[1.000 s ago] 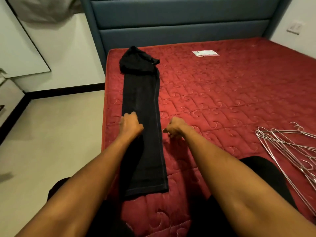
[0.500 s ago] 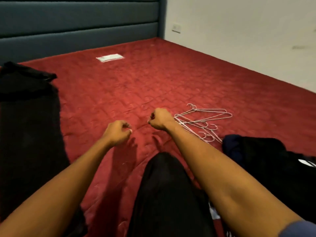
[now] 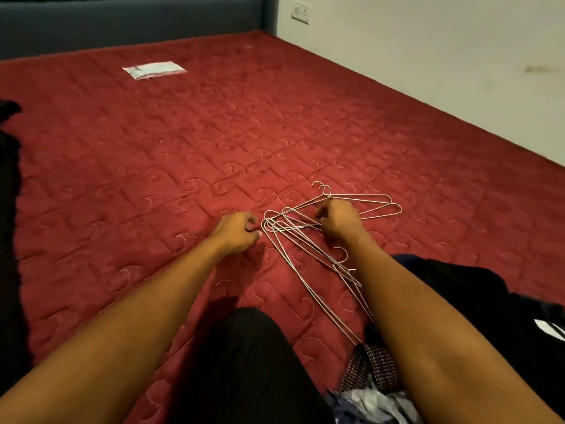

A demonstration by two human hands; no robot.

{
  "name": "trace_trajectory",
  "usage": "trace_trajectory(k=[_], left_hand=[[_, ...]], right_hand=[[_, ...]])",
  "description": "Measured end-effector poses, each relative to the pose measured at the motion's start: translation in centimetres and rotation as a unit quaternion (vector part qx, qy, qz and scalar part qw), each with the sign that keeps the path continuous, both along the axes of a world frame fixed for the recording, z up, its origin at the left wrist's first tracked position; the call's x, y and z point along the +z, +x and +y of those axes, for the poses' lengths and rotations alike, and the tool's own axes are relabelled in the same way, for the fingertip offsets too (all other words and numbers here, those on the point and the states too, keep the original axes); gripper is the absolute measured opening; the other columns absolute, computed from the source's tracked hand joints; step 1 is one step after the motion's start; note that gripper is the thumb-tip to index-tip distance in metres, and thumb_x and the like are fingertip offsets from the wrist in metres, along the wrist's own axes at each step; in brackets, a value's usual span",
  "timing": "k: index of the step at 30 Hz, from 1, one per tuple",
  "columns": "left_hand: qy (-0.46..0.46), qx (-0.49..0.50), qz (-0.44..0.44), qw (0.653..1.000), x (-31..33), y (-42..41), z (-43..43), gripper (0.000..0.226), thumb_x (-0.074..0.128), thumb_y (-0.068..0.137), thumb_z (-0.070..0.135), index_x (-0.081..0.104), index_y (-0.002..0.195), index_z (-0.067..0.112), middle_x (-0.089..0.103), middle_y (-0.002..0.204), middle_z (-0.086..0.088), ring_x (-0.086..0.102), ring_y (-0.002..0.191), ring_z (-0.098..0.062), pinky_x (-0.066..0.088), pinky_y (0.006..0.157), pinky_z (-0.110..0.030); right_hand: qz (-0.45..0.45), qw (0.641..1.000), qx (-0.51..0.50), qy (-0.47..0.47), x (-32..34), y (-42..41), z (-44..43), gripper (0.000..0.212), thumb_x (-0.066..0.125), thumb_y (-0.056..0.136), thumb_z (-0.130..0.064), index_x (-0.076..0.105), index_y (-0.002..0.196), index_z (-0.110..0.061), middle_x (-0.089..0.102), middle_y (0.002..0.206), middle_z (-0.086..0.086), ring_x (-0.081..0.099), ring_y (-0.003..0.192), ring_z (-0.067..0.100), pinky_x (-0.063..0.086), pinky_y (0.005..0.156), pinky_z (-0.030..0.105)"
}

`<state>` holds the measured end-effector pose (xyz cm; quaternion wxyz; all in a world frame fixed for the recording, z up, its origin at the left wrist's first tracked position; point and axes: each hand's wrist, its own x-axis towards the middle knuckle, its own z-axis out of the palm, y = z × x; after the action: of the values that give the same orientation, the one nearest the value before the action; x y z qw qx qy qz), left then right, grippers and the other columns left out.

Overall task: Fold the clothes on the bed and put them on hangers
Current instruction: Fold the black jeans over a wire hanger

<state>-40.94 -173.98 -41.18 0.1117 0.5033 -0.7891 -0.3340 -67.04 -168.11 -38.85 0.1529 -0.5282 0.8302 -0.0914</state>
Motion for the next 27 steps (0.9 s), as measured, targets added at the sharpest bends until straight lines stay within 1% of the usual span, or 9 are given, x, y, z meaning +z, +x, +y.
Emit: trace_trajectory(k=[3,6,10,12,15,17,20,22,27], left_hand=[[-0.017,-0.003,-0.020,1.000,-1.2,-0.1,-0.9,0.023,0.077,0.086,0.030,0.073,0.109,0.025,0.070,0.091,0.007,0.064,0.088,-0.015,0.051,0.085,-0.028],[0.022,0.012,0.017,1.000,-1.7,0.4,-1.2,0.017,0.077,0.087,0.024,0.075,0.104,0.025,0.074,0.093,0.006,0.067,0.086,-0.013,0.054,0.087,-0.028],[0.061,0.061,0.088,0.992,-1.0,1.7,-0.7,0.008,0.075,0.089,0.019,0.076,0.094,0.025,0.074,0.087,0.007,0.066,0.080,-0.011,0.050,0.078,-0.024],[0.086,0.090,0.137,0.983,0.1,2.4,-0.1,0.008,0.074,0.091,0.014,0.074,0.089,0.022,0.073,0.082,0.006,0.067,0.077,-0.009,0.050,0.071,-0.021],[0.127,0.117,0.200,0.964,2.9,3.8,1.6,0.013,0.063,0.098,0.006,0.066,0.091,0.017,0.068,0.081,-0.001,0.060,0.057,0.000,0.043,0.047,-0.011],[0.175,0.137,0.271,0.937,5.1,5.5,2.7,0.007,0.059,0.102,0.017,0.065,0.099,0.014,0.069,0.093,-0.011,0.059,0.063,-0.009,0.043,0.047,-0.015],[0.209,0.148,0.380,0.889,8.7,9.5,4.2,0.043,0.057,0.097,0.052,0.066,0.112,0.013,0.074,0.098,-0.016,0.069,0.072,-0.021,0.054,0.058,-0.026],[0.186,0.141,0.413,0.880,10.6,11.8,4.5,0.058,0.058,0.086,0.063,0.066,0.117,0.015,0.076,0.100,-0.013,0.071,0.070,-0.021,0.053,0.056,-0.027],[0.062,0.231,0.436,0.867,12.7,22.4,6.2,0.019,0.059,0.102,0.024,0.064,0.105,0.006,0.075,0.082,-0.007,0.067,0.055,-0.014,0.052,0.047,-0.022]], right_hand=[[-0.014,0.999,0.027,-0.032,-0.5,0.0,-1.0,0.015,0.070,0.088,-0.035,0.076,0.093,-0.022,0.076,0.087,0.003,0.072,0.086,0.027,0.058,0.080,0.038],[-0.042,0.994,0.096,0.006,-0.4,0.5,-1.8,0.020,0.079,0.082,-0.048,0.077,0.086,-0.028,0.075,0.075,-0.005,0.072,0.071,0.016,0.059,0.069,0.035],[-0.013,0.990,0.136,-0.024,1.3,1.2,-2.1,0.009,0.081,0.084,-0.031,0.080,0.085,-0.022,0.076,0.078,-0.002,0.069,0.075,0.014,0.056,0.072,0.032],[-0.102,0.982,0.158,-0.025,2.8,1.9,-2.0,0.006,0.082,0.084,-0.018,0.078,0.079,-0.018,0.074,0.071,0.000,0.067,0.066,0.012,0.056,0.068,0.030],[-0.235,0.956,0.171,-0.040,6.2,4.2,-1.3,0.011,0.079,0.088,-0.006,0.074,0.078,-0.008,0.065,0.060,0.004,0.054,0.050,0.014,0.045,0.049,0.024],[-0.290,0.937,0.182,-0.075,8.7,6.6,-1.4,0.008,0.076,0.090,-0.002,0.073,0.082,-0.002,0.060,0.055,0.001,0.046,0.045,0.011,0.037,0.043,0.020],[-0.329,0.908,0.221,-0.133,12.2,12.6,-1.9,0.008,0.072,0.092,-0.001,0.073,0.094,0.007,0.062,0.061,0.005,0.044,0.042,0.009,0.034,0.039,0.018],[-0.340,0.893,0.256,-0.147,13.8,16.7,-2.8,0.003,0.073,0.092,-0.002,0.073,0.091,0.001,0.063,0.064,0.008,0.045,0.042,0.009,0.034,0.039,0.019],[-0.362,0.856,0.343,-0.134,15.6,29.8,-3.2,0.004,0.074,0.093,-0.009,0.074,0.091,-0.007,0.068,0.066,0.005,0.049,0.045,0.012,0.041,0.042,0.022]])
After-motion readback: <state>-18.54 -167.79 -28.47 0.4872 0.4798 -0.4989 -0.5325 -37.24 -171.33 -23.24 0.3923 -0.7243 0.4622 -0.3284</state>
